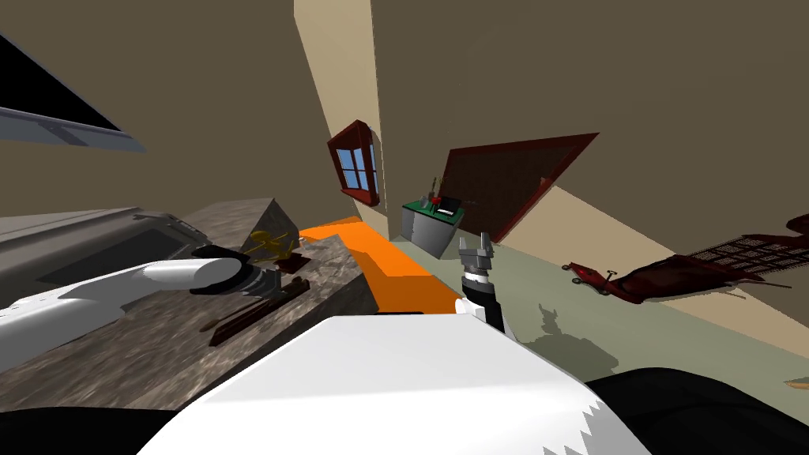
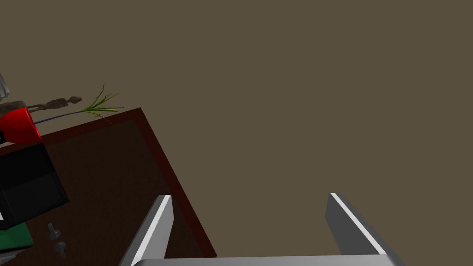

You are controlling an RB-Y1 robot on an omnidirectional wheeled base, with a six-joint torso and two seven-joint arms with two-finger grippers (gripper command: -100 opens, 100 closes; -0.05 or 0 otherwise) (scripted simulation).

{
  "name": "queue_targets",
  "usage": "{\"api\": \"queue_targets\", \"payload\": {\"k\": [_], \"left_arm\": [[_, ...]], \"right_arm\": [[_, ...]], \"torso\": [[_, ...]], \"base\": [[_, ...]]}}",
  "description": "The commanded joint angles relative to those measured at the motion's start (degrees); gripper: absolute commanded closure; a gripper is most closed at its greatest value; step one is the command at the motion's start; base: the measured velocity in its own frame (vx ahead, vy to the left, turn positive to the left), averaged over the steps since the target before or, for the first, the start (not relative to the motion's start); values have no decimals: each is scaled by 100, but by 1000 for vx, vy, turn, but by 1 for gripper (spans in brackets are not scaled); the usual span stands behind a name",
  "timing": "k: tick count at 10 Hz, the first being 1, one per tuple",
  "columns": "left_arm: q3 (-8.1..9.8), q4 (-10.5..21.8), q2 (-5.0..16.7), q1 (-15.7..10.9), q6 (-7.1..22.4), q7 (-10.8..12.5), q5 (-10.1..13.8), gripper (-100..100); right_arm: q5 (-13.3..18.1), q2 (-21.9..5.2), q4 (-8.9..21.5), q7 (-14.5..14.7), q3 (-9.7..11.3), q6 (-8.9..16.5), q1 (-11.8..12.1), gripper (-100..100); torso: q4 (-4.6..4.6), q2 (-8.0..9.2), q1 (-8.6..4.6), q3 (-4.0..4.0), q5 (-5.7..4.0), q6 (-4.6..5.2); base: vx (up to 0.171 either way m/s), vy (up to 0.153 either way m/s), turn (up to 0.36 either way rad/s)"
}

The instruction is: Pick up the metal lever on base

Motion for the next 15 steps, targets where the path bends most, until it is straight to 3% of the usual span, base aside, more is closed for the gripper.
{"api": "queue_targets", "payload": {"k": [1,2,3,4,5,7,8,9,10,11,12,13,14,15], "left_arm": [[-286,212,231,-157,-260,164,219,-100],[-497,212,231,-157,-260,164,219,-100],[-700,405,434,-303,-485,301,410,-100],[-879,405,434,-303,-485,301,410,-100],[-1040,597,636,-449,-710,439,601,-100],[-1262,597,636,-449,-710,439,601,-100],[-1479,789,838,-594,-936,576,792,-100],[-1644,789,838,-594,-936,576,792,-100],[-1858,981,1040,-740,-1161,713,983,-100],[-2026,981,1040,-740,-1161,713,983,-100],[-2211,1174,1243,-885,-1386,851,1174,-100],[-2381,1174,1243,-885,-1386,851,1174,-100],[-2409,1174,1243,-885,-1386,851,1174,-100],[-2644,1366,1445,-1031,-1612,988,1365,-100]], "right_arm": [[0,0,0,0,0,0,0,0],[0,0,0,0,1,0,-1,0],[0,0,0,0,0,0,0,0],[0,0,0,0,0,0,-1,0],[0,0,0,0,0,0,0,0],[0,0,0,0,0,0,0,0],[0,0,0,0,0,0,1,0],[0,0,0,0,0,0,0,0],[0,0,0,0,0,0,1,0],[0,0,0,0,0,0,0,0],[0,0,0,0,0,0,1,0],[0,0,0,0,0,0,-1,0],[0,0,0,0,-1,0,1,0],[0,0,0,0,-1,0,2,0]], "torso": [[0,0,0,0,0,0],[0,2,-6,0,-2,6],[0,-1,-3,-1,-1,-1],[0,2,5,0,0,3],[0,-3,4,-1,1,-1],[0,-1,0,0,0,-2],[-3,-16,-3,-8,0,-4],[-4,-14,-5,-9,-2,5],[-2,-12,-3,-6,-1,-3],[-1,-3,-1,-2,-2,3],[1,0,0,0,0,-4],[1,4,5,3,-1,2],[1,0,4,1,1,-5],[-2,-14,-1,-7,0,-6]], "base": [[-105,0,-221],[-91,9,-129],[-104,33,-188],[-86,25,-150],[-107,18,-203],[-65,1,-63],[-65,-7,-212],[-74,1,-135],[-101,4,-213],[-102,5,-134],[-117,20,-239],[-93,11,-115],[-39,-10,29],[-84,-21,-210]]}}
